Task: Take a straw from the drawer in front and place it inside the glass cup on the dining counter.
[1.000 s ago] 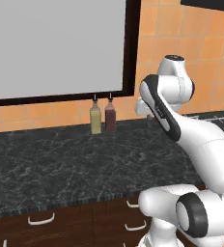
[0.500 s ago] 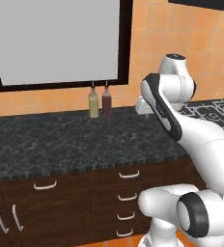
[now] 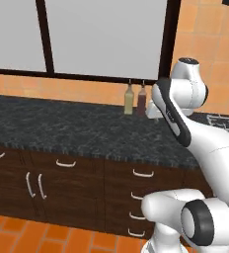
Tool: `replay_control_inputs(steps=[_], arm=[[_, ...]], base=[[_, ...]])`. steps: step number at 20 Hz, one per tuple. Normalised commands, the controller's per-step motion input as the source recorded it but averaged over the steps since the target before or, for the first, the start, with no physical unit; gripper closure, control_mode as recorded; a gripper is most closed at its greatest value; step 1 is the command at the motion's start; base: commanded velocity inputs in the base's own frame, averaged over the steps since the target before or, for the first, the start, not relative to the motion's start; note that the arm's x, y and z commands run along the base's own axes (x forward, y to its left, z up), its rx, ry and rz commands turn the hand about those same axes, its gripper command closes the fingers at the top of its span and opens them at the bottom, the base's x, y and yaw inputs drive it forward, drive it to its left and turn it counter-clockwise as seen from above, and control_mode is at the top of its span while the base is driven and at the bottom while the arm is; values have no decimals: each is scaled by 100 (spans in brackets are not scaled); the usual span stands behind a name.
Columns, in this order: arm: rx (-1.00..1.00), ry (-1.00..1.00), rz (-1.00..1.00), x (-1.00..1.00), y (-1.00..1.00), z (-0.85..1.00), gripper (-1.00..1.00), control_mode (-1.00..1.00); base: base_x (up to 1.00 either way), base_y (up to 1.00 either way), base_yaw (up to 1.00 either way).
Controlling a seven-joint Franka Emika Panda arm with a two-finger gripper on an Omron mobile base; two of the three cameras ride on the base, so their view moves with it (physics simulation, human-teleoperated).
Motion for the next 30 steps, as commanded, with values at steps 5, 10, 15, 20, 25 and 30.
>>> replay_control_inputs(steps=[5,10,15,20,25,30], arm=[[0,0,0,0,0,0,-100,100],[0,0,0,0,0,0,-100,100],[0,0,0,0,0,0,-100,100],[0,0,0,0,0,0,-100,100],[1,0,7,2,-15,0,-100,-100],[-6,-6,22,-7,10,-5,-100,-100]], base=[[0,-61,67],[0,-71,59],[-14,-77,50],[-50,-75,41],[-2,-65,30],[0,0,0]])
